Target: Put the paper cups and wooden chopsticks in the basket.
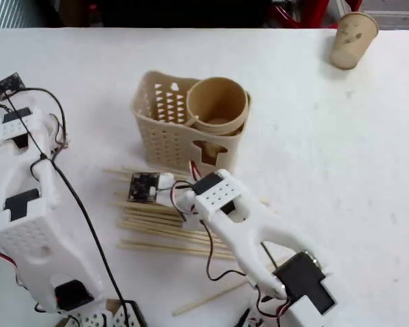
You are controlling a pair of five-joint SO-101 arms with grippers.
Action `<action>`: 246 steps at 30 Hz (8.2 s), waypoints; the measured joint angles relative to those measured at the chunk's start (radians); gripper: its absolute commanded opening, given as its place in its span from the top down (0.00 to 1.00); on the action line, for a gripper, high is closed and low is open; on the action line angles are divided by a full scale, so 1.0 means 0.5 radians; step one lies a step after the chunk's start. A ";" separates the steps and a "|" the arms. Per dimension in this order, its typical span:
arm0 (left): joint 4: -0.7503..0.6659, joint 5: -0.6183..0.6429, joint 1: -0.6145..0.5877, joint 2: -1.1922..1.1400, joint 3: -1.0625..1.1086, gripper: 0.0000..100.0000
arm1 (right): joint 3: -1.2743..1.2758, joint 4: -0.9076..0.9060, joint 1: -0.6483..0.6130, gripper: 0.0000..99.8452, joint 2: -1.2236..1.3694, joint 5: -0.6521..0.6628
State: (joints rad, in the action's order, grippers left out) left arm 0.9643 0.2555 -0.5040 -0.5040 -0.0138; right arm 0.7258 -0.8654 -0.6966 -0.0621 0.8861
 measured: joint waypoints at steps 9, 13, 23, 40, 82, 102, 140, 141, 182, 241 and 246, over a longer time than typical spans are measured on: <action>0.000 0.000 0.000 0.000 0.000 0.95 | -0.071 0.058 0.015 0.98 0.064 -0.006; 0.000 0.000 0.000 0.000 0.000 0.95 | -0.068 0.046 0.025 0.98 -0.003 -0.068; 0.000 0.000 0.000 0.000 0.000 0.95 | -0.064 -0.104 0.089 0.94 -0.368 -0.160; -0.003 0.000 0.000 0.000 0.000 0.95 | -0.064 0.034 0.089 0.89 -0.074 -0.160; -0.003 0.000 0.000 -0.015 0.000 0.95 | -0.979 -0.126 0.153 0.98 -1.304 -0.835; -0.003 0.000 0.003 -0.018 0.000 0.95 | -1.565 0.798 0.058 0.98 -0.365 -1.534; -0.003 0.000 0.003 -0.018 0.000 0.96 | -0.141 1.304 0.233 0.81 -0.902 -1.648; -0.003 0.000 0.003 -0.018 0.000 0.96 | -0.141 1.227 0.230 0.83 -0.973 -1.648; 0.641 -2.737 0.964 2.391 1.958 0.83 | 1.384 -0.163 1.378 0.98 -1.955 -0.654; 0.601 -3.241 0.614 1.743 1.620 0.89 | 1.402 0.018 1.559 0.98 -1.955 -0.746; 0.574 -3.241 0.617 1.712 1.620 0.89 | 1.402 0.018 1.559 0.98 -1.955 -0.746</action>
State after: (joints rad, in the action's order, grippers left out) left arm 1.2513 -1.3648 -0.1956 0.3521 0.7963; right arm 1.4270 -0.8562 0.0829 -1.0395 0.5132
